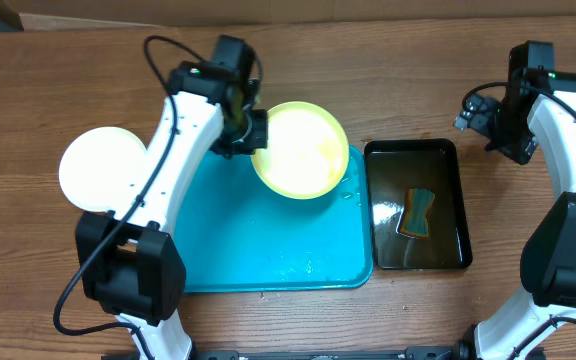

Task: Clean dirty plates on tray and stack at the side
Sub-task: 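Raise the right gripper away and lift the yellow plate with the left, then carry the yellow plate with the left gripper over the basin and back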

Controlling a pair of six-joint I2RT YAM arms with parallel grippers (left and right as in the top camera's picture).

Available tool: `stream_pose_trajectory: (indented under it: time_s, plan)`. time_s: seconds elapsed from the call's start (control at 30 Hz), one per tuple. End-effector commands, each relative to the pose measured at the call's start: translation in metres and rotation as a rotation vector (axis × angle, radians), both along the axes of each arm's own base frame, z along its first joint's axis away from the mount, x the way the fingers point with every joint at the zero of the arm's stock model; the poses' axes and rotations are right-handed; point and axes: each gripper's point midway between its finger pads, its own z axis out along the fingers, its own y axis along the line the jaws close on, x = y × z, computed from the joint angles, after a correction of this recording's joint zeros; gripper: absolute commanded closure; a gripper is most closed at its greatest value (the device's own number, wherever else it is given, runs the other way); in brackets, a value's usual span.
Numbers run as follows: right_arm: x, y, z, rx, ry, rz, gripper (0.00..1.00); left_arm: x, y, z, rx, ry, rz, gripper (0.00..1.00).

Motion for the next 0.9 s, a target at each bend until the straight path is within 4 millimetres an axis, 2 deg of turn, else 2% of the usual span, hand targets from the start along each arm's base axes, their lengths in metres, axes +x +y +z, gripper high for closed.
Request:
stream_pose_trajectory:
  time_s: [0.0, 0.07, 0.17, 0.4, 0.5, 0.7, 0.87]
  plan:
    - [0.007, -0.008, 0.010, 0.010, -0.047, -0.034, 0.00, 0.007, -0.020, 0.014, 0.064, -0.093, -0.019, 0.96]
    - [0.006, -0.015, 0.010, 0.038, -0.054, -0.055, 0.00, 0.006, -0.036, 0.015, 0.075, -0.125, -0.059, 0.96]
    - [0.002, -0.039, 0.011, 0.087, -0.071, -0.121, 0.00, 0.005, -0.058, 0.018, 0.102, -0.179, -0.108, 0.96]
    - [-0.026, -0.114, 0.011, 0.128, -0.091, -0.314, 0.00, 0.004, -0.111, 0.031, 0.122, -0.332, -0.206, 0.96]
    - [-0.037, -0.138, 0.011, 0.124, -0.098, -0.378, 0.00, 0.005, -0.128, 0.041, 0.181, -0.433, -0.225, 0.96]
    - [-0.052, -0.163, 0.011, 0.121, -0.102, -0.444, 0.00, -0.007, -0.163, 0.074, 0.403, -0.689, -0.328, 0.96]
    - [-0.054, -0.166, 0.011, 0.121, -0.103, -0.452, 0.00, -0.033, -0.190, 0.124, 0.693, -0.947, -0.427, 0.96]
